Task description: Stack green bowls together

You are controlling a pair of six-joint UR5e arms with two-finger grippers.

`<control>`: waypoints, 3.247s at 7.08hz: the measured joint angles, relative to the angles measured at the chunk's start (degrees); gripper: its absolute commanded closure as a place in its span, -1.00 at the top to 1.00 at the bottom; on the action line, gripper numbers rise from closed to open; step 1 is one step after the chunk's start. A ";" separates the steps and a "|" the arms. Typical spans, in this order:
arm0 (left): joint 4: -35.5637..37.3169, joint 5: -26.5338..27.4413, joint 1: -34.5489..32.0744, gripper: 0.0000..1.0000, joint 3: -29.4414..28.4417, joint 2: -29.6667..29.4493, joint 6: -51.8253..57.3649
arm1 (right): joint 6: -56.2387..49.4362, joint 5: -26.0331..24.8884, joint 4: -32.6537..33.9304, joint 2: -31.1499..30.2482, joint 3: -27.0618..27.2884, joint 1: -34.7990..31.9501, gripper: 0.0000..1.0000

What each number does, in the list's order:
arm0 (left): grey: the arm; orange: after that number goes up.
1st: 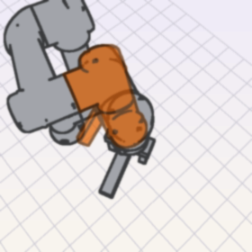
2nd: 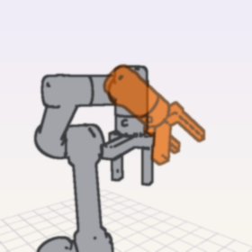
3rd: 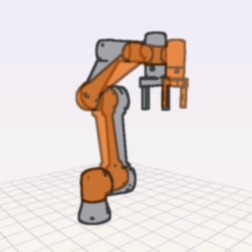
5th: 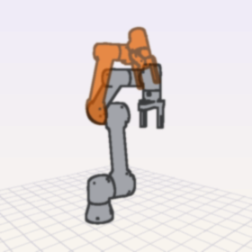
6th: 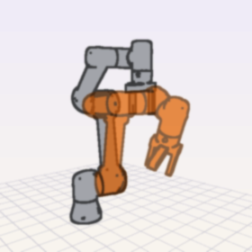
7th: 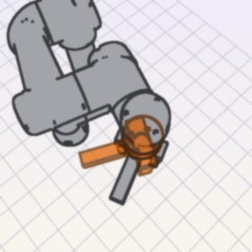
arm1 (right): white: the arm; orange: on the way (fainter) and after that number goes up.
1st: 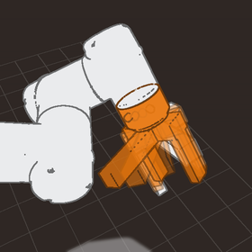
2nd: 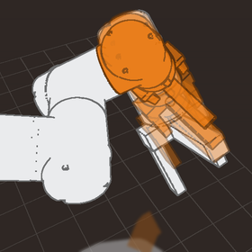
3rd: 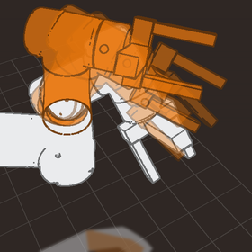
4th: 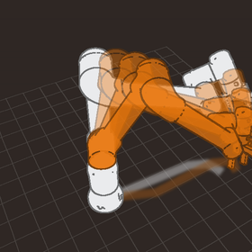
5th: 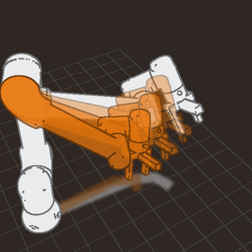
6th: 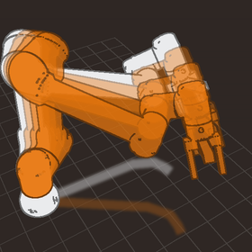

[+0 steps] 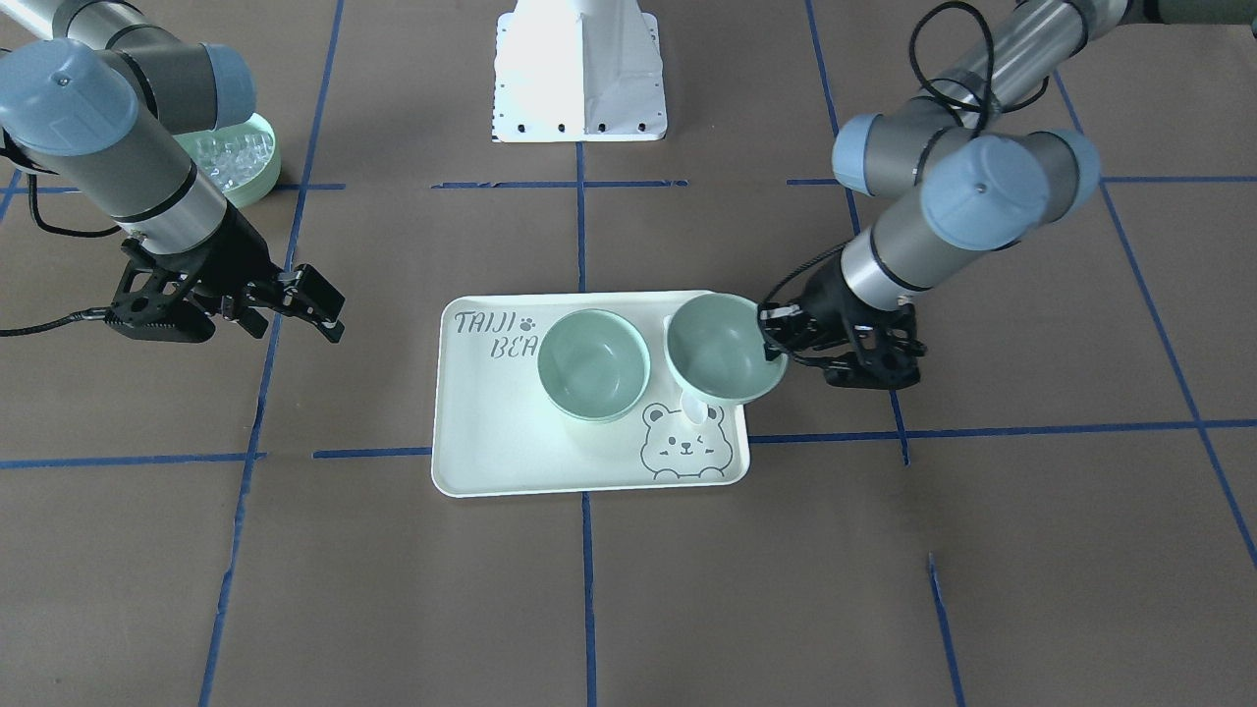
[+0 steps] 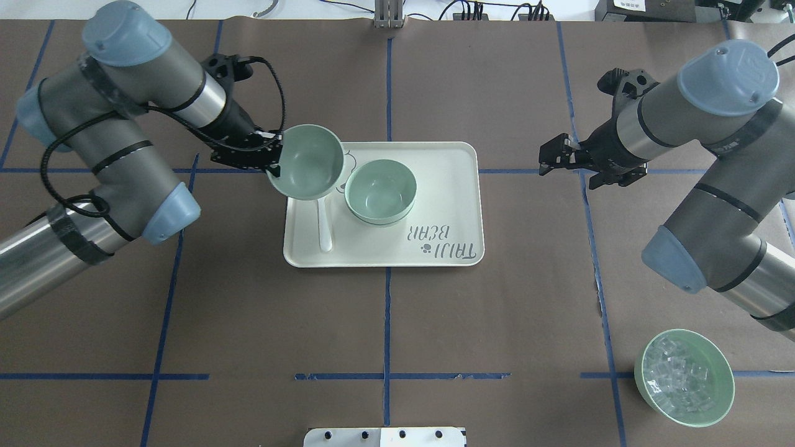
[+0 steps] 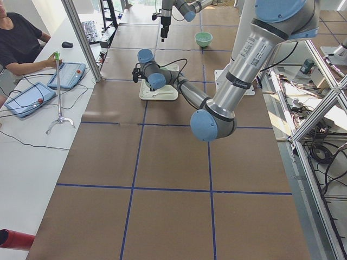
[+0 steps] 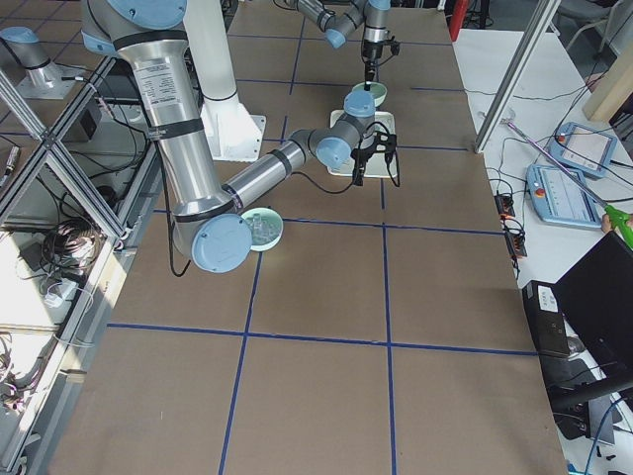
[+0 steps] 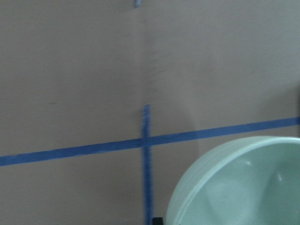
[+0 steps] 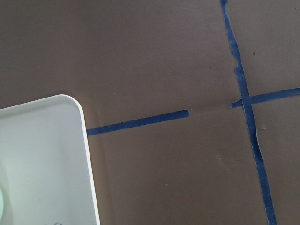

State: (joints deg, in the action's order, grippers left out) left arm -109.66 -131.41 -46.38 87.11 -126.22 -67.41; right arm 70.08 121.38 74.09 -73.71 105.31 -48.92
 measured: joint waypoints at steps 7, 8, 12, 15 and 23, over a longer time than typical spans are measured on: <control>-0.51 8.88 6.85 0.99 -4.72 -7.13 -7.52 | -0.91 -0.18 0.00 -1.17 0.33 -0.04 1.00; -1.17 10.26 7.77 1.00 -4.75 -6.91 -7.48 | -0.91 -0.18 0.00 -1.16 0.29 -0.04 1.00; -5.77 12.46 4.92 1.00 -2.18 -5.04 -6.43 | -1.10 1.63 0.00 -0.99 0.31 -1.46 1.00; -4.19 9.03 -5.02 1.00 12.84 10.04 7.98 | -18.04 8.88 0.61 -6.39 -1.58 -12.57 1.00; 22.04 -1.69 -40.89 1.00 11.23 35.16 78.37 | -82.36 10.81 29.54 -4.55 -15.80 -38.83 1.00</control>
State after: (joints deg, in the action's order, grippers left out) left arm -87.62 -133.10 -87.28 98.35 -91.05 10.95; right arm -12.28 132.19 103.63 -78.26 89.51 -87.75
